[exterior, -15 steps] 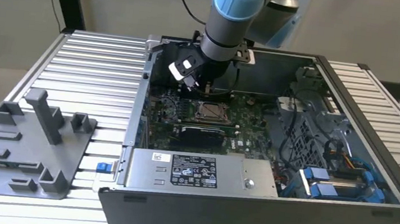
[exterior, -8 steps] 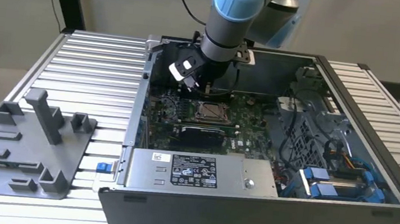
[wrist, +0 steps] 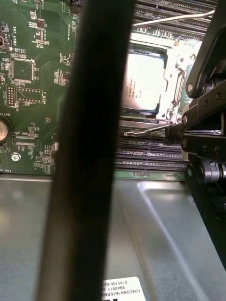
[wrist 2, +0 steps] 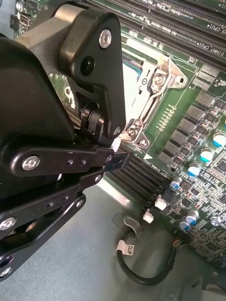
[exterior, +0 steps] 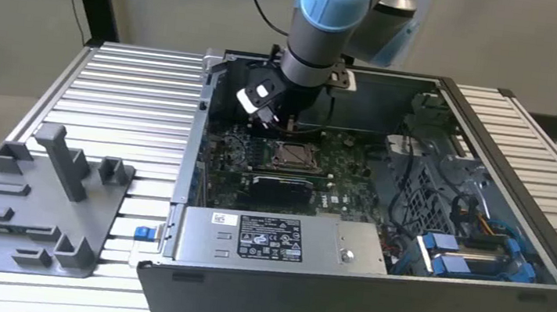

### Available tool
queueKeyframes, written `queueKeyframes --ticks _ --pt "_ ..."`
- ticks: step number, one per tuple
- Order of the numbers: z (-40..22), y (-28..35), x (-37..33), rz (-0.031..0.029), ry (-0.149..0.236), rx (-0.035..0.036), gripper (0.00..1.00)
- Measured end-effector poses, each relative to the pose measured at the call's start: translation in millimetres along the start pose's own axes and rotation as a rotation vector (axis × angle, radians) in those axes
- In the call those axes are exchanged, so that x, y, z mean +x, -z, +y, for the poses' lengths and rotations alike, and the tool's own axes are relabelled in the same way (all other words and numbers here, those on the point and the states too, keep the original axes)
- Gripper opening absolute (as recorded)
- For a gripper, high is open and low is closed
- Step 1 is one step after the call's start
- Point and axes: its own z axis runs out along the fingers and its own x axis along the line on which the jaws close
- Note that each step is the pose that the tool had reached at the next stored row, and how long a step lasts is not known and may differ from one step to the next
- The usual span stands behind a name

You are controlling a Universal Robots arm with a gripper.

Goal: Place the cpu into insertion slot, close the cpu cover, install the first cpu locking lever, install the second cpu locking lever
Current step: 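Install the first cpu locking lever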

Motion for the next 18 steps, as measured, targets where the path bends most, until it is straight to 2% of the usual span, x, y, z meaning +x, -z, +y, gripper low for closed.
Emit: queueKeyframes --ticks 18 --pt "8.0 -2.1 -1.3 -0.0001 0.000 0.0001 0.00"
